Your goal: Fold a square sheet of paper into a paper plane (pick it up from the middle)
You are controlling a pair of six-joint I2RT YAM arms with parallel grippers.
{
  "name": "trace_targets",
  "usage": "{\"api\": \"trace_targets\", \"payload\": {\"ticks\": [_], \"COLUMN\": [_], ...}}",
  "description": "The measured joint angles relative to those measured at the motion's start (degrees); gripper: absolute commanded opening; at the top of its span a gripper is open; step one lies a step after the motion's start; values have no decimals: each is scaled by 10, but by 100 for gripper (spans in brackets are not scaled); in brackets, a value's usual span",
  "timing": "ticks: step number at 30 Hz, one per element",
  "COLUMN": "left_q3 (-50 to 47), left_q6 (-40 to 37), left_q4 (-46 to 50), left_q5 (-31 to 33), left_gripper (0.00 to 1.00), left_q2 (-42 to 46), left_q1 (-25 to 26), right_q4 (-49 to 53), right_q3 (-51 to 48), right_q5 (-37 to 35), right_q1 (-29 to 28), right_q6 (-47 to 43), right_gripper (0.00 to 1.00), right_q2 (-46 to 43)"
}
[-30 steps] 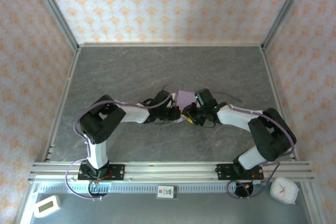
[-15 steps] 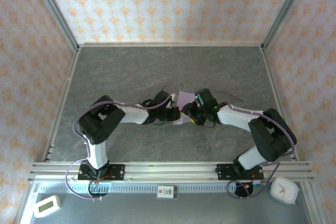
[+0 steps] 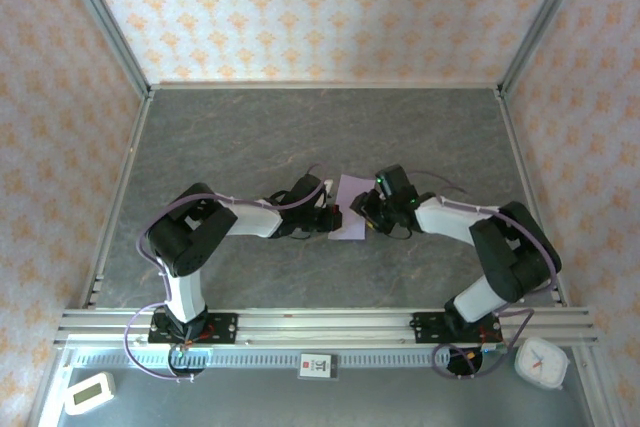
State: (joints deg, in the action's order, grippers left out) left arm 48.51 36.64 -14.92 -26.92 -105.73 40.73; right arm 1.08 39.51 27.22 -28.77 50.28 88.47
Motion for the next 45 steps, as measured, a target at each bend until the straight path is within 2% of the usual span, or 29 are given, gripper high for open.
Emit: {"api": "trace_targets", "payload": {"ticks": [9,20,27,31,33,45], "left_q3": [-3,-2,-3,-3,-3,-2], "left_q6": [0,0,6,7,7,9], "left_q4": [-2,-2,-2,-2,-2,-2], "left_q5": [-1,-1,-1,-1,-1,-1], "left_gripper": [0,0,0,0,0,0], "left_q2": [2,2,2,2,2,2], "left_q1": [0,0,0,0,0,0], "right_q4": [0,1,-1,4,21,61], "right_q3": [11,-12,-26,-26,-26,-73], "right_q5": [13,17,22,21,17,4], "right_q1": [3,-2,-11,-12,-12,-17], "right_q6": [-13,-8,-3,0,2,28], "right_gripper": [34,34,39,51,54,52], "right_q2": [3,-24,-25,-25,-31,-139]}}
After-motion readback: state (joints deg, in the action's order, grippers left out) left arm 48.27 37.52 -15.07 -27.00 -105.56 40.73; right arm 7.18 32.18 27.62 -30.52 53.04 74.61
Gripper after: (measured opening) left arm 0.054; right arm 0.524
